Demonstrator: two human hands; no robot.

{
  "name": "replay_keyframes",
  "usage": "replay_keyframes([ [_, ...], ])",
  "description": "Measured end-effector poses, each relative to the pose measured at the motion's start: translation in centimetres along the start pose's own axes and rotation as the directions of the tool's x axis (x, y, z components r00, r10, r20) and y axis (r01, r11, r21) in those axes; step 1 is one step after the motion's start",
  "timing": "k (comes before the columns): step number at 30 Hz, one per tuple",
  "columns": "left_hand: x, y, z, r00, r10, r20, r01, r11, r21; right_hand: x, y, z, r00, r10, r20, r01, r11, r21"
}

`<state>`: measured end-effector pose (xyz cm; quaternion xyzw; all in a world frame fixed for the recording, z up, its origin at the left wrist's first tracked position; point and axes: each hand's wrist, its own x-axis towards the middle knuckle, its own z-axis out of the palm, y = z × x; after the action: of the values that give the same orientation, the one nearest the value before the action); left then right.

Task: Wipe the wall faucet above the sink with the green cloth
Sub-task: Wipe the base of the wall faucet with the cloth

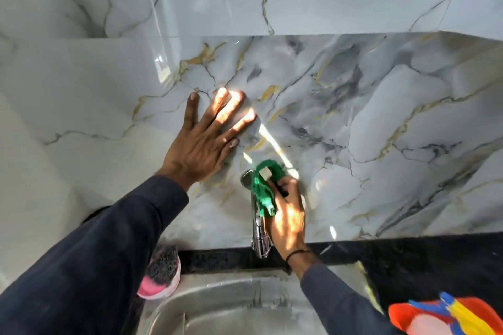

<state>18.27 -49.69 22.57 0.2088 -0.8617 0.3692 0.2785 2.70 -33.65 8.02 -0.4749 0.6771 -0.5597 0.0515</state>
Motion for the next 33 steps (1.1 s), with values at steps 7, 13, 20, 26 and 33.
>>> replay_keyframes([
  [7, 0.4, 0.0, -1.4, 0.999, 0.013, 0.051, -0.012, 1.000, -0.015, 0.5, 0.0, -2.6, 0.949, 0.285, 0.135, -0.284, 0.959, -0.026],
  [13, 0.2, 0.1, -1.5, 0.998, 0.013, 0.058, -0.013, 1.000, 0.009, 1.6, -4.2, -6.3, 0.831, 0.538, 0.140, -0.554, 0.824, 0.121],
  [20, 0.1, 0.0, -1.4, 0.996, 0.033, 0.079, -0.031, 0.999, -0.024, 1.3, -9.5, -1.4, 0.880, 0.314, 0.356, -0.216, 0.933, -0.289],
  [26, 0.0, 0.4, -2.4, 0.991, 0.028, 0.131, -0.025, 0.999, -0.022, -3.5, -9.7, -3.4, 0.913, 0.024, 0.406, 0.153, 0.905, -0.397],
  [33, 0.3, -0.1, -2.2, 0.983, 0.058, 0.176, -0.049, 0.997, -0.055, -8.6, -7.4, -4.4, 0.872, -0.153, 0.465, 0.406, 0.756, -0.513],
])
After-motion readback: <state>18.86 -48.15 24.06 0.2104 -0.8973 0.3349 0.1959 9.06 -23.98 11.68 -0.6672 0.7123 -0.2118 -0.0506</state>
